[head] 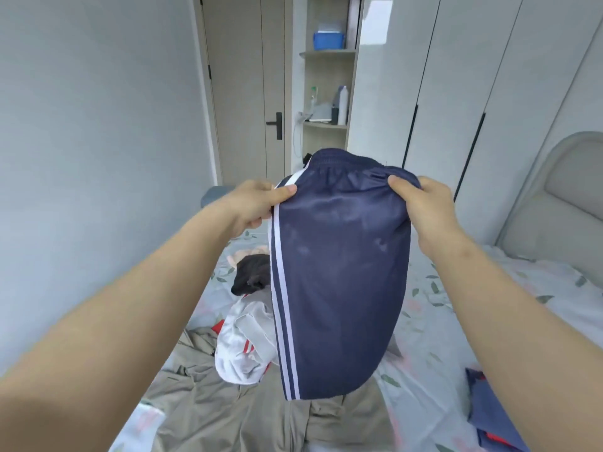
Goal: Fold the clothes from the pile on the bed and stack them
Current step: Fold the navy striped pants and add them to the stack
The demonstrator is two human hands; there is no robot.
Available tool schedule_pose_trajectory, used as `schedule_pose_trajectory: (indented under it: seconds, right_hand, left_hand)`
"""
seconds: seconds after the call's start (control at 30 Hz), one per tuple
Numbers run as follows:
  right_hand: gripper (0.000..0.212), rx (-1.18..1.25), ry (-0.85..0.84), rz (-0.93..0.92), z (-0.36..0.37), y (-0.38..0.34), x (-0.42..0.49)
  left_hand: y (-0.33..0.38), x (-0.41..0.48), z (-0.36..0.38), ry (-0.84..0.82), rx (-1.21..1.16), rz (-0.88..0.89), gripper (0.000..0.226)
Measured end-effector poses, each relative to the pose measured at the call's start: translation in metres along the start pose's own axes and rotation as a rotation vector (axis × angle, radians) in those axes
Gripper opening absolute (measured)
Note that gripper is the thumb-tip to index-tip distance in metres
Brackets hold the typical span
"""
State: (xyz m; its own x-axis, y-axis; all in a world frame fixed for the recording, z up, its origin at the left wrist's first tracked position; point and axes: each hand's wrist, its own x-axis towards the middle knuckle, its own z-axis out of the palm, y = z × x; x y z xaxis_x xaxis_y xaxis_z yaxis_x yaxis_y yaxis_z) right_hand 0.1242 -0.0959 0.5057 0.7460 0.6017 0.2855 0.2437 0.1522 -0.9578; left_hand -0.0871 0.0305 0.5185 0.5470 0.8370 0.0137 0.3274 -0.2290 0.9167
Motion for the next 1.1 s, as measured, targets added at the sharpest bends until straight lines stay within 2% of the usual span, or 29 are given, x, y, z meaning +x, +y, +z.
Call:
schedule_pose_trajectory:
  seconds: [0.1, 0.27, 0.37, 0.4, 0.47, 0.53, 0.63, 0.67, 0.73, 0.77, 0.8, 0.87, 0.97, 1.1]
  right_hand:
    - [0.03, -0.1, -0.024, 0.134, -0.008, 0.059, -0.016]
    - [0.04, -0.199, -0.08, 0.372, -0.016, 0.155, -0.052]
    - [0.02, -0.254, -0.124, 0.478, -0.019, 0.199, -0.069]
    - [0.02, -0.276, -0.134, 0.505, -0.019, 0.21, -0.073]
    - [0.027, -0.308, -0.154, 0.519, -0.015, 0.233, -0.075]
    - [0.021, -0.326, -0.154, 0.519, -0.01, 0.25, -0.07]
    - [0.01, -0.263, -0.169, 0.492, 0.0, 0.275, -0.058]
    - [0.007, -0.226, -0.191, 0.509, 0.002, 0.287, -0.056]
    - [0.052, -0.193, -0.212, 0.572, 0.004, 0.314, -0.065]
    - [0.066, -0.22, -0.215, 0.614, 0.001, 0.331, -0.076]
    - [0.071, -0.262, -0.228, 0.649, -0.002, 0.348, -0.091]
    - [0.065, -0.309, -0.274, 0.731, -0.011, 0.374, -0.127]
    - [0.046, -0.332, -0.284, 0.861, -0.026, 0.411, -0.17]
    - [0.05, -0.327, -0.259, 0.992, -0.039, 0.453, -0.205]
  left_hand:
    - [-0.049, -0.003, 0.034, -0.007, 0.0, -0.092, 0.032]
    - [-0.14, -0.009, 0.081, -0.04, -0.019, -0.23, 0.028]
    - [-0.187, -0.013, 0.105, -0.059, -0.011, -0.324, 0.031]
    - [-0.198, -0.014, 0.112, -0.049, -0.007, -0.341, 0.033]
    - [-0.221, -0.011, 0.125, -0.018, 0.02, -0.358, 0.035]
    - [-0.239, -0.001, 0.135, 0.034, 0.05, -0.364, 0.034]
    - [-0.258, 0.02, 0.147, 0.118, -0.107, -0.373, 0.026]
    - [-0.265, 0.026, 0.153, 0.106, -0.127, -0.384, 0.034]
    - [-0.282, 0.026, 0.168, 0.048, 0.032, -0.436, 0.061]
    - [-0.295, 0.022, 0.177, 0.024, 0.129, -0.453, 0.07]
    - [-0.313, 0.014, 0.186, -0.009, 0.195, -0.458, 0.076]
    - [-0.351, -0.008, 0.204, -0.101, 0.26, -0.486, 0.082]
    - [-0.406, -0.04, 0.226, -0.166, 0.224, -0.611, 0.081]
    - [-0.453, -0.068, 0.252, -0.1, 0.206, -0.789, 0.076]
